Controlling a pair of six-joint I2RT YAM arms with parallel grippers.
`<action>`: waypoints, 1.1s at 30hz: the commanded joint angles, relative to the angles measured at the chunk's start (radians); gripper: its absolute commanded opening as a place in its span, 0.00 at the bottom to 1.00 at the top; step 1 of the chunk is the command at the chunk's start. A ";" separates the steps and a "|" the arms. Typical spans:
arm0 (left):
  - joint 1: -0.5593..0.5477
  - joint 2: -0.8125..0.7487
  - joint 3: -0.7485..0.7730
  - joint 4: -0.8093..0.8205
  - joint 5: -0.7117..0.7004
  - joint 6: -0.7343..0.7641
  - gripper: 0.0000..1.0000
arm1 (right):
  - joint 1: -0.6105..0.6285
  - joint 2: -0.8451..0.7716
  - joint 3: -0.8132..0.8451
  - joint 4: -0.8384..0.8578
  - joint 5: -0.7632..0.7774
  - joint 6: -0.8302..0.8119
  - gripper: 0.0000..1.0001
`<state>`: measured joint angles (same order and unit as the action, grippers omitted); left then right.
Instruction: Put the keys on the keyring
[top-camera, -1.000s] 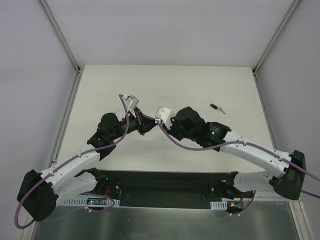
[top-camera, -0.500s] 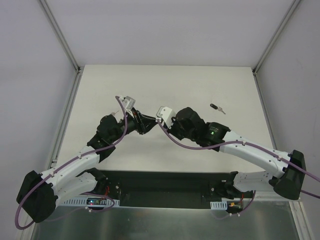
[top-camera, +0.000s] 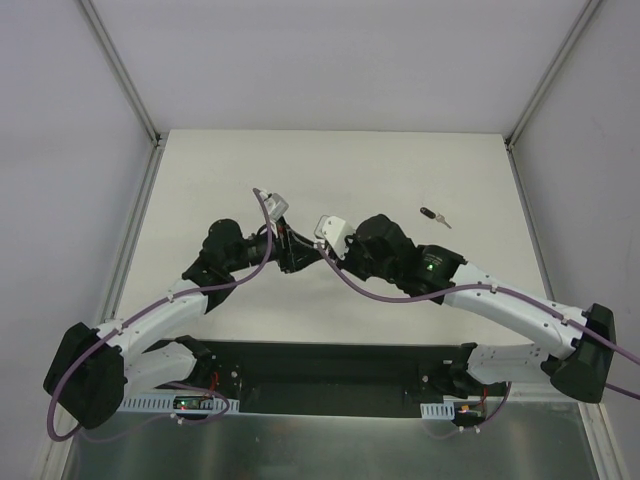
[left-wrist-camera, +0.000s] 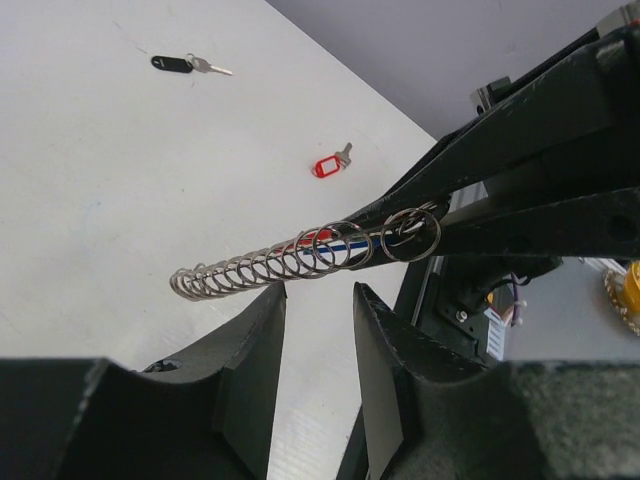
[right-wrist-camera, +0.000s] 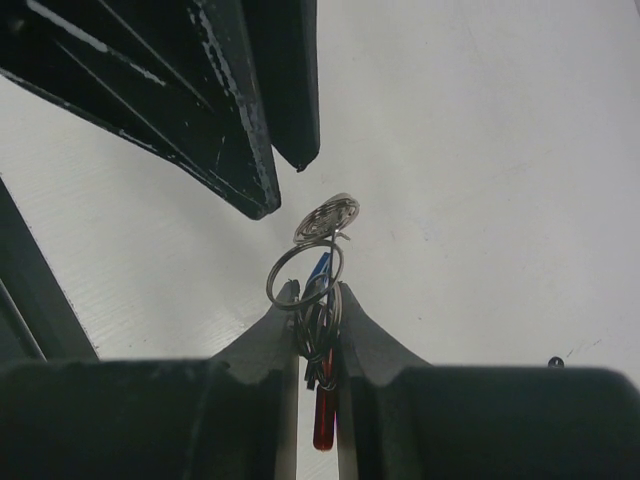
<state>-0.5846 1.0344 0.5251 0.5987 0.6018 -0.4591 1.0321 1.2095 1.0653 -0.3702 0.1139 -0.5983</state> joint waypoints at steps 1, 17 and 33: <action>0.017 0.026 0.070 0.044 0.168 0.078 0.33 | -0.003 -0.060 -0.002 0.011 -0.042 -0.034 0.01; 0.060 0.078 0.156 0.003 0.355 0.273 0.37 | -0.003 -0.057 0.012 -0.026 -0.103 -0.047 0.02; 0.043 0.147 0.188 0.000 0.507 0.266 0.33 | -0.001 -0.048 0.012 -0.026 -0.123 -0.052 0.01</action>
<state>-0.5308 1.1854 0.6800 0.5766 1.0489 -0.2165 1.0317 1.1770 1.0653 -0.4179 -0.0048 -0.6399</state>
